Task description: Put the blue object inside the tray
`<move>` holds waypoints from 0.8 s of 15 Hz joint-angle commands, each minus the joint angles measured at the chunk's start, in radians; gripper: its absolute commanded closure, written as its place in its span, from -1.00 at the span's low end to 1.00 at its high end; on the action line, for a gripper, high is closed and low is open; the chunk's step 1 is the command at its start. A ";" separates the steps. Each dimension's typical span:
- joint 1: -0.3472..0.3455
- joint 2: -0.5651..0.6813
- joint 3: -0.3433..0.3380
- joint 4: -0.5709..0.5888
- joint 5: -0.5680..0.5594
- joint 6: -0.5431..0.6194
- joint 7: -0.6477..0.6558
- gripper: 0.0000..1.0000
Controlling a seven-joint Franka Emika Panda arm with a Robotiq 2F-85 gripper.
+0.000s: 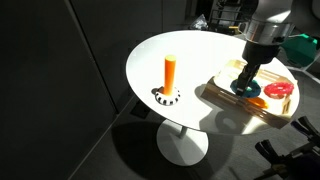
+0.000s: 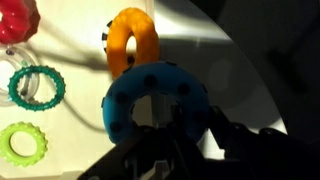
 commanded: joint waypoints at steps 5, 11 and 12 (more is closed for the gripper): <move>-0.025 -0.089 0.000 -0.124 0.108 0.005 -0.013 -0.80; -0.021 -0.118 -0.003 -0.137 0.114 -0.007 -0.009 -1.00; -0.020 -0.124 -0.004 -0.138 0.103 -0.014 -0.001 -1.00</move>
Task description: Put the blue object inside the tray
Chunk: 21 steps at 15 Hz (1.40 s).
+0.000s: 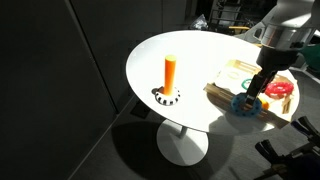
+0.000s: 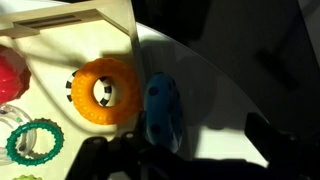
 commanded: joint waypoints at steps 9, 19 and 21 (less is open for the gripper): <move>-0.003 -0.086 -0.021 -0.070 -0.087 -0.017 0.055 -1.00; -0.001 -0.044 -0.032 -0.070 -0.132 0.005 0.068 -1.00; 0.005 -0.025 -0.025 -0.057 -0.125 0.016 0.059 -1.00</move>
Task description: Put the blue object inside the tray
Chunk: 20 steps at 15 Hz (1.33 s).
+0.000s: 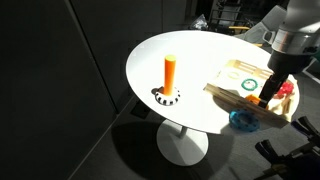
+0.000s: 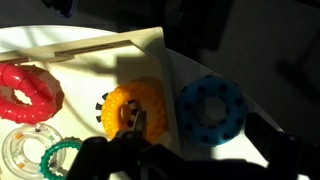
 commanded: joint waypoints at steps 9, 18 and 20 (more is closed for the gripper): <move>0.053 0.150 0.076 0.090 0.022 0.087 -0.030 -1.00; 0.095 0.190 0.100 0.064 0.008 0.178 0.006 -1.00; 0.101 0.193 0.097 0.055 -0.001 0.184 0.019 -1.00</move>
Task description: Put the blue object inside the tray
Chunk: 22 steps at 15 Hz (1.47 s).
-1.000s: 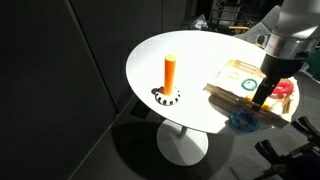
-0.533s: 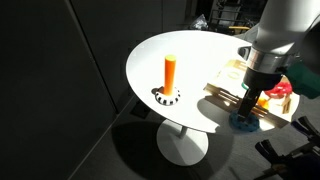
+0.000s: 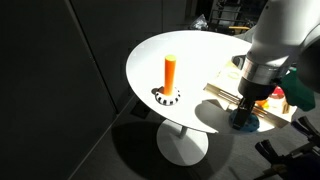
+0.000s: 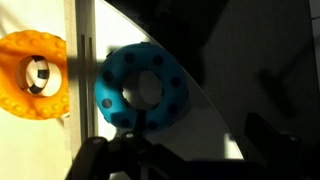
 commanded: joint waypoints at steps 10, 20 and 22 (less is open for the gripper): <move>0.007 0.049 -0.020 -0.052 -0.034 0.122 0.032 -1.00; 0.000 0.085 -0.025 -0.042 -0.025 0.136 0.022 0.15; -0.002 0.071 -0.028 -0.040 -0.027 0.123 0.022 0.46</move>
